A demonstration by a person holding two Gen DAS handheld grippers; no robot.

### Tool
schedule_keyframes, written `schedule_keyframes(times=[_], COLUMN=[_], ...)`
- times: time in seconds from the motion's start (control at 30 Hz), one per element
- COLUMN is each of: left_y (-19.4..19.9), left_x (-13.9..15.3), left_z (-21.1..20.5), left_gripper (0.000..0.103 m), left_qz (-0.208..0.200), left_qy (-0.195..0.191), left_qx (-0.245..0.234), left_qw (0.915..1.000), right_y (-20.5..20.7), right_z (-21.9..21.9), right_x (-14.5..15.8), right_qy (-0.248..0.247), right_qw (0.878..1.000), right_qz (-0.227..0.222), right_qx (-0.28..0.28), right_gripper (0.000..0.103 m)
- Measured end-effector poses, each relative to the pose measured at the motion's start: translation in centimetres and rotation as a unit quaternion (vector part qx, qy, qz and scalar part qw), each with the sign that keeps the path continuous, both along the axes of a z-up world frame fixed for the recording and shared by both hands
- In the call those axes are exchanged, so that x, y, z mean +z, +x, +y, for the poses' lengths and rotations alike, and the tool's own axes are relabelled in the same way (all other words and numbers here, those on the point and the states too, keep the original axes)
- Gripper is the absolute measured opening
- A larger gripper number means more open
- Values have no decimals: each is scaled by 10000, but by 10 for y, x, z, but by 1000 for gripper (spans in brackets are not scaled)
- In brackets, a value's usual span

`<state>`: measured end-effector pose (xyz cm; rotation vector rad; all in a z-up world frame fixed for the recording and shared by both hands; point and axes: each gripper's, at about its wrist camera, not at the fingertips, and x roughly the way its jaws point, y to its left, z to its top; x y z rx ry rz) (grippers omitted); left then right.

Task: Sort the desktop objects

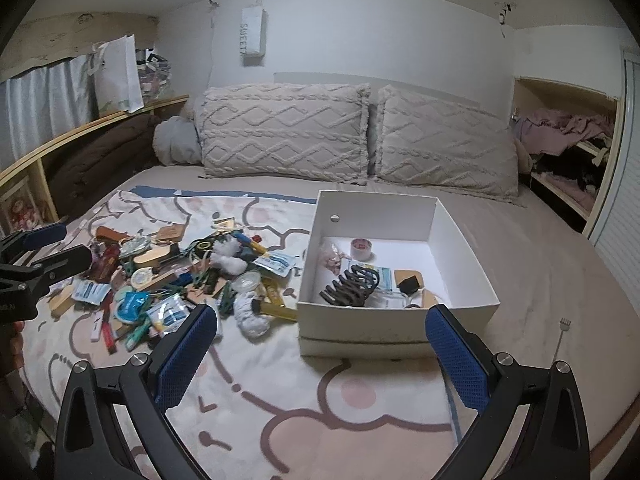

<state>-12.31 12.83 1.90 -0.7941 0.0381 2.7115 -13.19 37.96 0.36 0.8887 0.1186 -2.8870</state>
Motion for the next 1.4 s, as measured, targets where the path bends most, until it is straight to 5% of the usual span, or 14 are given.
schedule_keyframes(times=[1.4], left_y=[85], left_x=[-8], left_z=[-28], left_gripper=[103], left_qz=[-57], left_qy=[93], left_qx=[85], left_qw=[9999], right_y=[94], right_z=[-30], right_x=[-3], right_qy=[148], right_qw=[9997], right_qz=[195], right_qx=[-99], right_gripper=[103])
